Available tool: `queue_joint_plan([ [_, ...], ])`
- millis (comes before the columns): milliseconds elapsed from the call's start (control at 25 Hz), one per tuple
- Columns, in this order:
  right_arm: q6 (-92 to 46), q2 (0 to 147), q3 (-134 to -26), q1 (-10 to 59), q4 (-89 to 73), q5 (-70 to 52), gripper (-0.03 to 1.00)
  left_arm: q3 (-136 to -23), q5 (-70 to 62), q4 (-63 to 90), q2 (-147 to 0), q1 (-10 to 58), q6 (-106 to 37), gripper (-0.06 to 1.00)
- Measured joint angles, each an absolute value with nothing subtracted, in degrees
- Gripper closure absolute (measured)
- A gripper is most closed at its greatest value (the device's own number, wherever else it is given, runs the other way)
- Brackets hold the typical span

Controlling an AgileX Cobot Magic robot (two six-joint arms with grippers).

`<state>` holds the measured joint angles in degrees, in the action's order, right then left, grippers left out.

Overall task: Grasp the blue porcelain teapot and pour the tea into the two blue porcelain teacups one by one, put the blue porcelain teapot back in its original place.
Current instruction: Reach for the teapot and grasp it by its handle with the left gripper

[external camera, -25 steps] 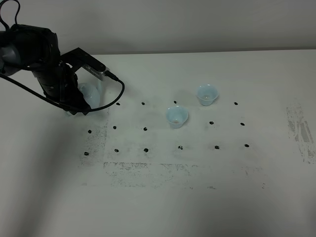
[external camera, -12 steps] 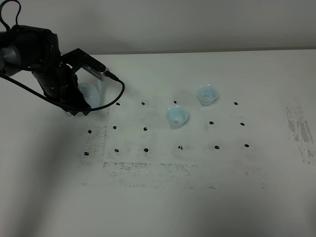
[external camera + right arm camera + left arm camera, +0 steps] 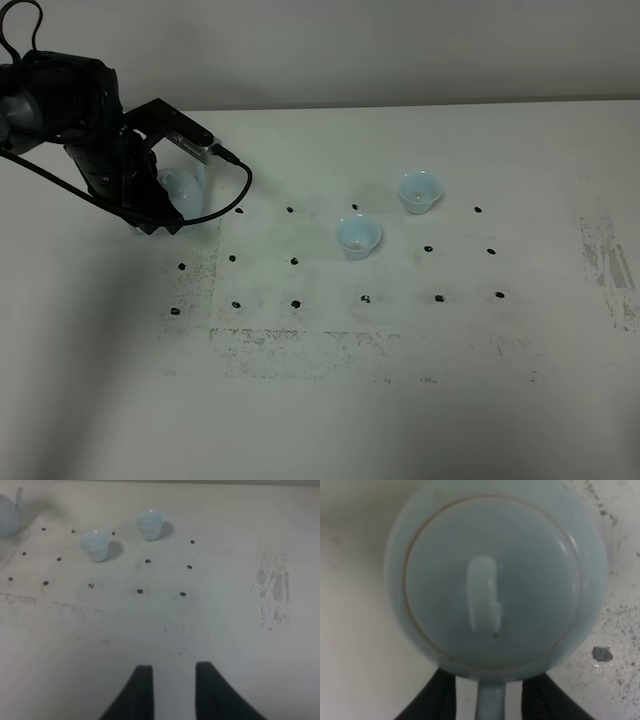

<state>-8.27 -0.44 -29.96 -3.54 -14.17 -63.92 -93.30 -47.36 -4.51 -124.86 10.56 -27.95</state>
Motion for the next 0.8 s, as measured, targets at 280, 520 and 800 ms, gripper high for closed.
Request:
queue_joint_plan([
  [280, -8.27, -0.44, -29.96, -3.54, -14.17, -63.92, 0.73, -93.3, -47.36, -4.68, -124.86, 10.56, -27.33, 0.6],
  [520, -8.22, -0.44, -29.96, -3.54, -14.17, -63.92, 0.73, -93.3, -47.79, -5.32, -124.86, 10.56, -26.37, 0.6],
  [800, -8.27, -0.44, -29.96, -3.54, -14.17, -63.92, 0.73, -93.3, -48.15, -5.32, -124.86, 10.56, -26.25, 0.6],
])
